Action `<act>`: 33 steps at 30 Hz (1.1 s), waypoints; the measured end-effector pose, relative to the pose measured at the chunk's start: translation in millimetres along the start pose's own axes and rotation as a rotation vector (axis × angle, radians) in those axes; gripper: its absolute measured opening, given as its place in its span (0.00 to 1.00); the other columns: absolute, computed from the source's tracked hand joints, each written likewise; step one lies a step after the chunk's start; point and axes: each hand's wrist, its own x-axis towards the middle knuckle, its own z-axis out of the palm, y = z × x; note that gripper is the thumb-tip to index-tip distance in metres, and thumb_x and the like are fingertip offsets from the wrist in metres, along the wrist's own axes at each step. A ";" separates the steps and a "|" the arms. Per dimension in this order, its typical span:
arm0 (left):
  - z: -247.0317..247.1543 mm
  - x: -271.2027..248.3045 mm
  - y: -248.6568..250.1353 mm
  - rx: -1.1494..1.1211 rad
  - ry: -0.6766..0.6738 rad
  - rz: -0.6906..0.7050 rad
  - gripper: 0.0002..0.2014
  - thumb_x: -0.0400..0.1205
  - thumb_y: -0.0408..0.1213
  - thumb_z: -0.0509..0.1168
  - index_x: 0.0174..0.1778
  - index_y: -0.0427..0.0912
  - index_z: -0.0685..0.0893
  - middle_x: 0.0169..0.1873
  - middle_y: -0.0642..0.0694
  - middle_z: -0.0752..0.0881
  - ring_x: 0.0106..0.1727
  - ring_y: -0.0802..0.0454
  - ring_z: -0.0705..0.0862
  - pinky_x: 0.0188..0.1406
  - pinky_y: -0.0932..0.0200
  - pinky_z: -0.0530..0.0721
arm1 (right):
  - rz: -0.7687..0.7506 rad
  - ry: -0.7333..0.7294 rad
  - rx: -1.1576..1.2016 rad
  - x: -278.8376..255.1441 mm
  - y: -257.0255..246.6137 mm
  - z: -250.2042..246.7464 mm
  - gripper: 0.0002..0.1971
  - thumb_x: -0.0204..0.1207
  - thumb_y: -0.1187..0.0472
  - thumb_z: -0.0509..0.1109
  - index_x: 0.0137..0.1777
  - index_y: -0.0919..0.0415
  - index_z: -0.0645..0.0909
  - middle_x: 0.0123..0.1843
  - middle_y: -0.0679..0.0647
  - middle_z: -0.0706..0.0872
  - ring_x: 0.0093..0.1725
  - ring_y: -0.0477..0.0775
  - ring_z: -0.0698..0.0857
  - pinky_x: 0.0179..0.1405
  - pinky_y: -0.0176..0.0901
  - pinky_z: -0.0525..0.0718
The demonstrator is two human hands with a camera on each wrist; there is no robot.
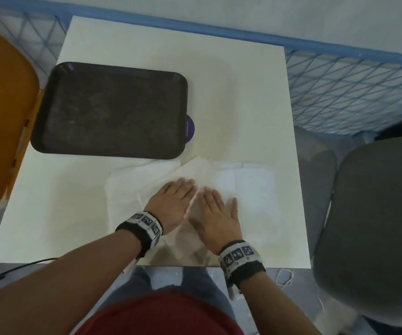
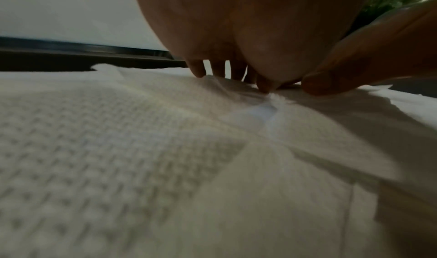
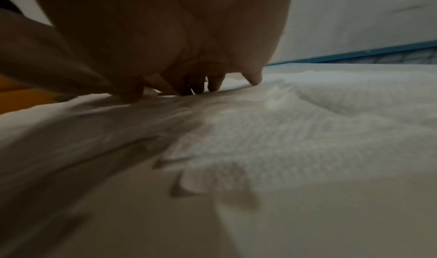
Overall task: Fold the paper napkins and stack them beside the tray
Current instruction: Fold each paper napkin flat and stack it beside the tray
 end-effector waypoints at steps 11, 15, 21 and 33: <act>-44.3 27.5 -10.2 -0.388 -0.025 -0.326 0.10 0.81 0.45 0.65 0.57 0.53 0.83 0.55 0.53 0.83 0.58 0.48 0.79 0.58 0.51 0.76 | 0.124 0.145 0.129 -5.9 48.1 -23.3 0.34 0.87 0.35 0.43 0.87 0.52 0.58 0.89 0.48 0.59 0.89 0.53 0.53 0.87 0.69 0.41; -68.3 28.7 -13.3 -0.697 0.023 -0.245 0.04 0.77 0.42 0.73 0.42 0.56 0.85 0.44 0.57 0.85 0.48 0.58 0.82 0.49 0.59 0.77 | 0.004 0.250 0.266 16.0 41.6 -38.7 0.25 0.86 0.41 0.59 0.79 0.49 0.73 0.78 0.48 0.79 0.78 0.53 0.75 0.85 0.63 0.60; -75.5 29.3 -22.5 -0.804 0.308 -0.448 0.09 0.78 0.50 0.73 0.51 0.55 0.83 0.47 0.59 0.84 0.47 0.58 0.82 0.45 0.61 0.78 | -0.032 0.206 0.573 53.1 61.0 -99.7 0.10 0.85 0.54 0.69 0.61 0.54 0.88 0.58 0.47 0.91 0.57 0.48 0.88 0.64 0.38 0.81; -48.5 50.1 -18.7 -0.345 0.135 -0.730 0.09 0.82 0.53 0.64 0.52 0.56 0.84 0.45 0.57 0.86 0.50 0.50 0.82 0.53 0.51 0.78 | -0.012 0.211 0.236 222.3 116.0 -200.3 0.07 0.80 0.47 0.72 0.51 0.46 0.88 0.51 0.46 0.92 0.55 0.55 0.89 0.61 0.53 0.86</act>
